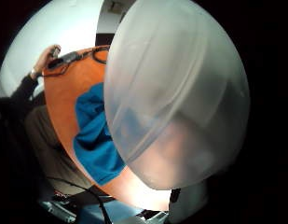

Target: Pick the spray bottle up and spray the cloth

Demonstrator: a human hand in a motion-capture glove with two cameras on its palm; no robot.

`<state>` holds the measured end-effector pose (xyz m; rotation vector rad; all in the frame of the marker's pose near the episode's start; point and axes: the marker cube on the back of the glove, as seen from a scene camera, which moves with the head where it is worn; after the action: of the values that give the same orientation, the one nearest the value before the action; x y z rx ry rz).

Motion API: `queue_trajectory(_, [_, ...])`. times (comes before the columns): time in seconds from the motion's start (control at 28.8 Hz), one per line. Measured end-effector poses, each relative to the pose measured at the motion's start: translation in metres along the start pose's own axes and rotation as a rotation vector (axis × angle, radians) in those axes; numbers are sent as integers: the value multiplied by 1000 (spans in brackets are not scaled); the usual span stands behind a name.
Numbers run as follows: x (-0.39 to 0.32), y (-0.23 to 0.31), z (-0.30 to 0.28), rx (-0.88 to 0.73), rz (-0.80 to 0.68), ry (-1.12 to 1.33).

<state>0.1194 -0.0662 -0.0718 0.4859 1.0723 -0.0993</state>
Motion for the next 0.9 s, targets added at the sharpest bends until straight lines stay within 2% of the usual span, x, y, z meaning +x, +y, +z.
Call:
queue_trajectory(0.42, [-66,9,17,-74,-190,15])
queue_trajectory(0.69, [-79,19,27,-120,-213,22])
queue_trajectory(0.9, [-69,8,20,-97,-182,33])
